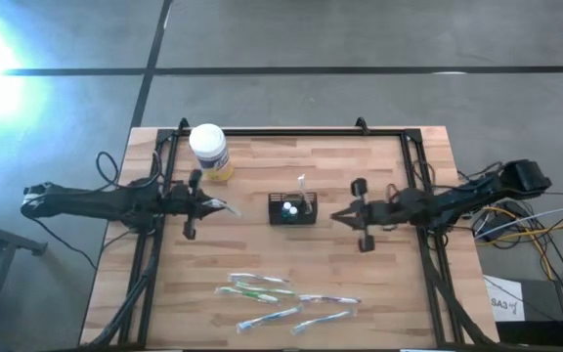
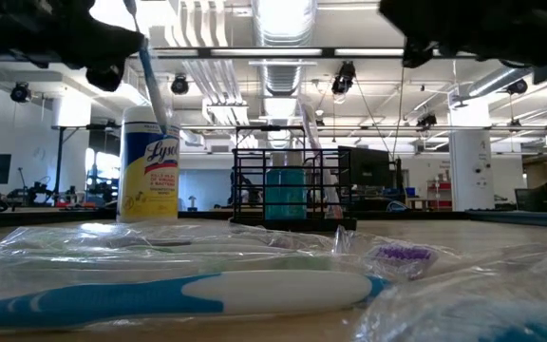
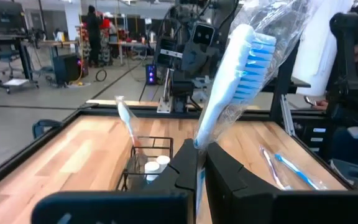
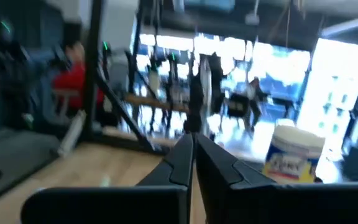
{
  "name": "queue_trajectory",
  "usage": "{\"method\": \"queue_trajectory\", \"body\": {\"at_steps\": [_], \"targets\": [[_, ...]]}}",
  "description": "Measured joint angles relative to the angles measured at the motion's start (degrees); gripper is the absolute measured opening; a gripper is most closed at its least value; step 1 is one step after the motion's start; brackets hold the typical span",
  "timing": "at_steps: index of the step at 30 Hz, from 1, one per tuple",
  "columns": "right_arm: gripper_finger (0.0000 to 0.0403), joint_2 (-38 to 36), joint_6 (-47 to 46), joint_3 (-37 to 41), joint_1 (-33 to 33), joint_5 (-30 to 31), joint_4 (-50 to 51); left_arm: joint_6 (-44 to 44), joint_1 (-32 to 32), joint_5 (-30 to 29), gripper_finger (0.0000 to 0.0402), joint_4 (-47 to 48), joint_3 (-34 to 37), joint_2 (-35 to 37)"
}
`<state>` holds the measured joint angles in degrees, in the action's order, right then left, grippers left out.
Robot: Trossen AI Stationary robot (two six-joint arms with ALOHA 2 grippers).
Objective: Pick & Place toothbrushing station
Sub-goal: Put the top blue toothbrush into the black wire organizer
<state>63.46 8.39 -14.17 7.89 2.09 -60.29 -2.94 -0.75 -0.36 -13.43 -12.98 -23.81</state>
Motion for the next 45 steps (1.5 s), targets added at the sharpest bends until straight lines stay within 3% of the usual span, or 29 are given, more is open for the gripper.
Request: {"method": "queue_trajectory", "body": {"at_steps": [3,8,22,30,37,45], "targets": [[0.001,-3.26,-2.05,4.19,-0.01,0.53,-4.26,0.06,0.0,0.01,0.0011,0.2,1.74,2.43],[0.0008,-7.21,-3.59,8.15,-0.07,8.25,-3.15,0.94,0.02,0.01,0.0012,0.58,4.3,5.42],[0.0008,-15.37,-3.27,13.43,-0.01,8.46,-3.96,1.25,0.02,0.01,0.0011,7.51,5.77,12.15],[0.0008,-16.63,-1.97,13.5,-0.03,10.15,-4.02,-2.03,0.07,-3.92,0.0011,9.28,4.29,13.74],[0.0008,-16.55,-0.42,13.5,-0.03,11.58,-3.95,-0.18,0.77,-7.81,0.0011,6.68,-1.16,8.17],[0.0008,-16.57,-0.27,13.5,-0.03,11.58,-4.24,4.19,3.83,-3.99,0.0011,-4.51,-7.67,-7.8]]}}
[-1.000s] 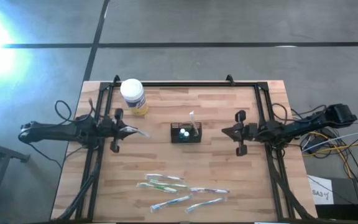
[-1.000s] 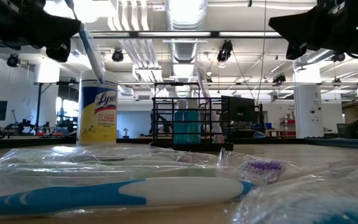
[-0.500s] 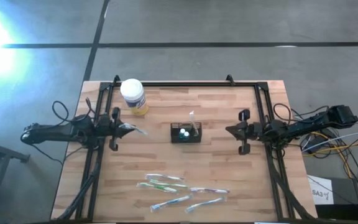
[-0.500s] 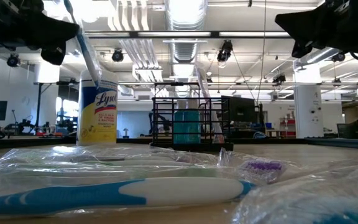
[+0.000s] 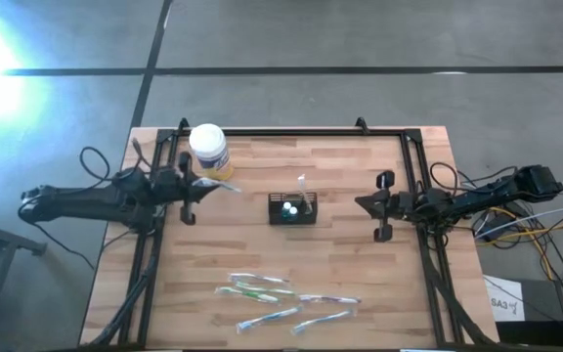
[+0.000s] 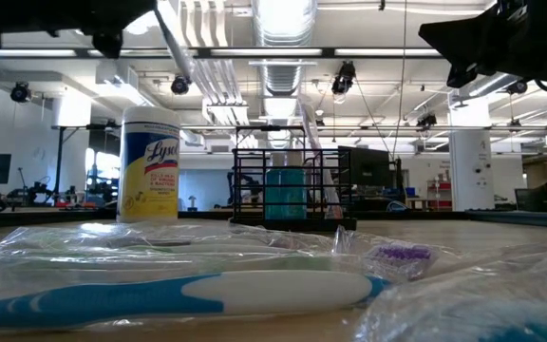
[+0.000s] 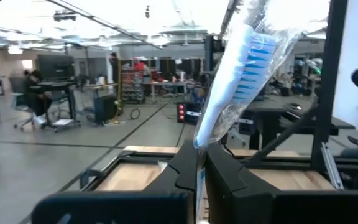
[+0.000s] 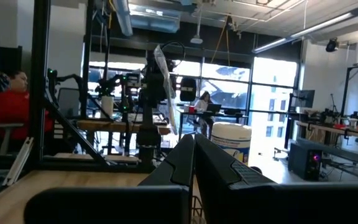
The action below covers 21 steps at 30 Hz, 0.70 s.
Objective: Pick & Place toothbrushing station
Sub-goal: Put the top blue toothbrush into the black wire organizer
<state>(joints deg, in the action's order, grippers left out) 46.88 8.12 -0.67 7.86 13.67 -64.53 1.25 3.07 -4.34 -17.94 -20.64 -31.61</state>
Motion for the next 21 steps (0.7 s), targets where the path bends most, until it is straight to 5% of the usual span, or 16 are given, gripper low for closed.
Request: {"method": "queue_trajectory", "body": {"at_steps": [12,21], "targets": [[0.0008,0.1,0.68,0.0,0.0,-0.02,0.01,-3.45,6.8,4.99,0.0011,-16.9,-2.14,-24.73],[0.0008,0.1,0.89,0.0,0.0,-0.02,0.28,-4.43,8.74,8.87,0.0011,-19.63,-5.13,-33.58]]}}
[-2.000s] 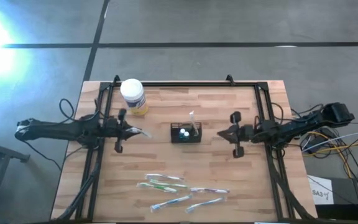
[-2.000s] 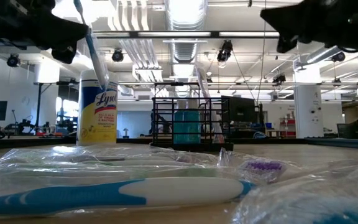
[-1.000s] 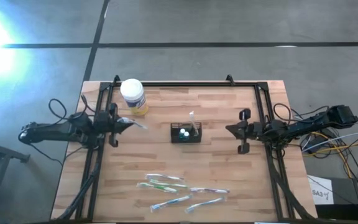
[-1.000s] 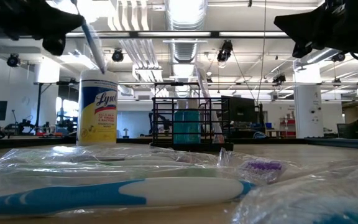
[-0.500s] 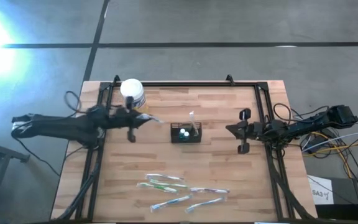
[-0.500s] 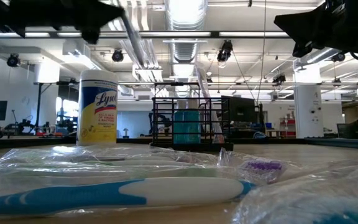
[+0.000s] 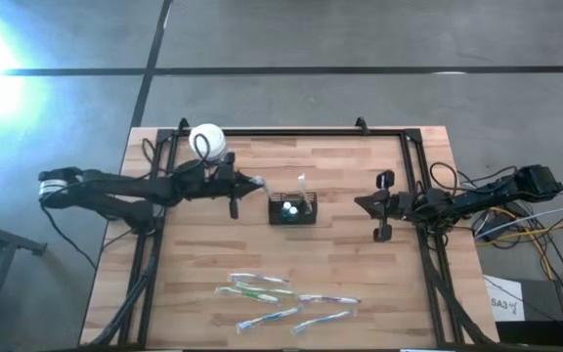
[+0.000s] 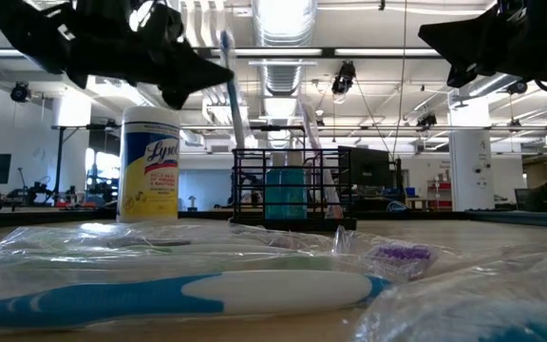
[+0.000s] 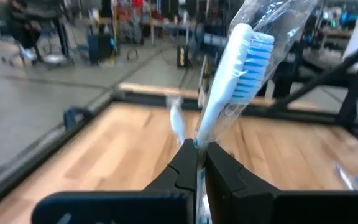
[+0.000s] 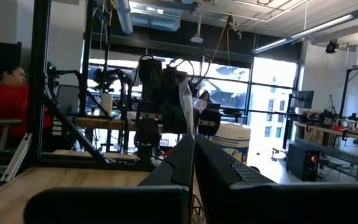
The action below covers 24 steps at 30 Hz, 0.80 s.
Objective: Pick & Place toothbrushing station
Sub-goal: Put the top blue toothbrush into the black wire organizer
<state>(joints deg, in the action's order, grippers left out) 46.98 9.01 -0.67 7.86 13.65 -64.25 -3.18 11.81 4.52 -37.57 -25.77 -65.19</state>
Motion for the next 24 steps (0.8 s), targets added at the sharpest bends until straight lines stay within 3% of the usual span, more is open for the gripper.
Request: {"method": "queue_trajectory", "body": {"at_steps": [15,24], "targets": [[0.0008,0.0,-0.41,0.0,0.0,-0.02,0.46,0.25,0.59,1.69,0.0013,-0.53,-2.65,-8.95],[0.0008,0.0,-0.26,-0.02,0.0,-0.02,0.46,0.35,0.61,1.69,0.0013,-6.14,-2.57,-16.36]]}}
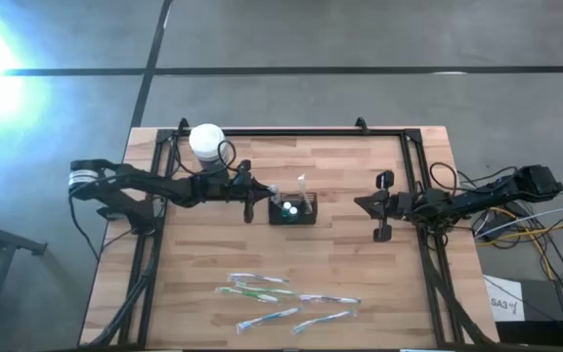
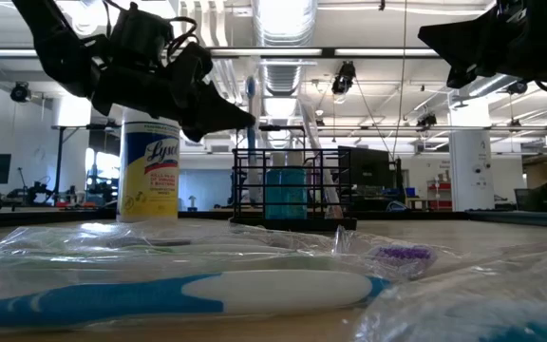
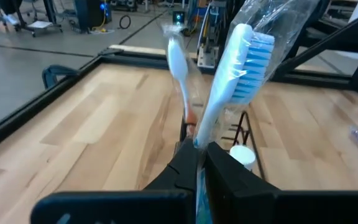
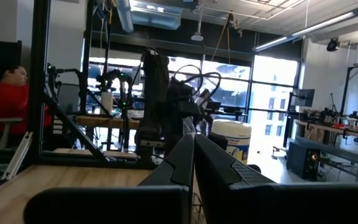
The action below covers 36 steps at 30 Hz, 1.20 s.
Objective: Pick & Place toothbrushing station
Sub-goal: Put the top blue toothbrush into the black wire organizer
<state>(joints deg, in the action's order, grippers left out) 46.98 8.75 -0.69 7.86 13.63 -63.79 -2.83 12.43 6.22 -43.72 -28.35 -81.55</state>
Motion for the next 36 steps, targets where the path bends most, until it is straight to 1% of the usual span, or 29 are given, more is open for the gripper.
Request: {"method": "queue_trajectory", "body": {"at_steps": [8,13,18,23,31,36], "targets": [[0.0008,0.0,-0.11,0.0,0.0,0.0,0.06,-0.02,0.09,0.13,0.0016,-3.66,-0.04,-5.29],[0.0008,0.0,-0.13,0.0,0.0,-0.02,0.11,-0.31,0.22,0.15,0.0026,-4.29,-0.1,-6.09],[0.0008,0.0,-0.15,0.0,0.0,-0.02,0.11,-0.32,0.22,-0.22,0.0057,-2.74,0.06,-5.73],[0.0008,0.0,-0.15,0.0,0.0,-0.02,0.09,-1.99,0.22,-0.2,0.0091,-3.64,0.05,-5.19],[0.0008,0.0,-0.15,0.0,0.0,-0.03,0.15,-3.56,0.22,0.28,0.0159,-3.24,0.18,-3.18],[0.0008,0.0,-0.15,-0.02,0.0,-0.04,0.26,-3.67,0.23,0.27,0.0185,0.57,0.19,-0.06]]}}
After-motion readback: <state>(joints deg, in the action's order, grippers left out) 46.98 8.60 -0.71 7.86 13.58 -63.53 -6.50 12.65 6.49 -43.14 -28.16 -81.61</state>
